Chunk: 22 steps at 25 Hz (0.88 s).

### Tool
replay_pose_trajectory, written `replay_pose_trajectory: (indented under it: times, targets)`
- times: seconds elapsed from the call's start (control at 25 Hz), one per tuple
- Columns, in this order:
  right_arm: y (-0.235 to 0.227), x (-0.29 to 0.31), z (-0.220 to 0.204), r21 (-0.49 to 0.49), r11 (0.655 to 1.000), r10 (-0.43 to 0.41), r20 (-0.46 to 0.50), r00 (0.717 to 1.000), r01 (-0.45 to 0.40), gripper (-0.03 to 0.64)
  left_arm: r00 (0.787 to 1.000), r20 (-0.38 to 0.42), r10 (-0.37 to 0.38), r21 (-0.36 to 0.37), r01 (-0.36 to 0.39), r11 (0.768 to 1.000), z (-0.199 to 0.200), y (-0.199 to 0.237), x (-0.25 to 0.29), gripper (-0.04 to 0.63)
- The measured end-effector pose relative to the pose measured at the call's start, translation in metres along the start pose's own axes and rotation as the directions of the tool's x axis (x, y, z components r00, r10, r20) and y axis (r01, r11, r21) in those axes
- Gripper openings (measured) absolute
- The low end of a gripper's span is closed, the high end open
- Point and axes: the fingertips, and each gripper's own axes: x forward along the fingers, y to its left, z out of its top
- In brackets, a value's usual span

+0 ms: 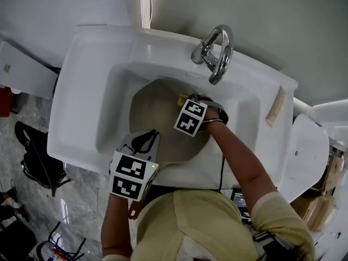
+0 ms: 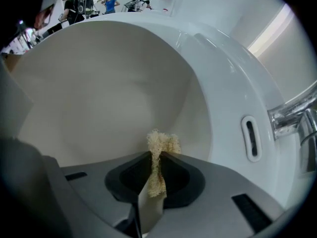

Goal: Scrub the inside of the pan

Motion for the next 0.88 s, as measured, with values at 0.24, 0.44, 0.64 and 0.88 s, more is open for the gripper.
replay_pose_trajectory:
  times: [0.24,0.44,0.64,0.88]
  targets:
    - [0.023,-0.001,-0.015,0.02,0.989,0.147,-0.062,0.987,-0.146,0.074,1.0,0.004,0.002,0.001,-0.002,1.0,-0.001,-0.003,-0.003,0.072]
    - [0.036,-0.002,-0.025,0.018,0.976,0.22,-0.11,0.969,-0.219,0.074,1.0,0.005,0.003,0.002,-0.003,1.0,-0.003,-0.004,-0.004,0.072]
    - [0.047,-0.004,-0.029,0.009,0.964,0.265,-0.136,0.955,-0.266,0.074,1.0,0.004,0.004,0.005,-0.004,1.0,-0.005,-0.007,-0.006,0.072]
    - [0.061,-0.011,-0.033,0.009,0.945,0.324,-0.162,0.932,-0.327,0.074,1.0,0.011,-0.004,0.001,0.004,1.0,-0.008,-0.01,-0.01,0.072]
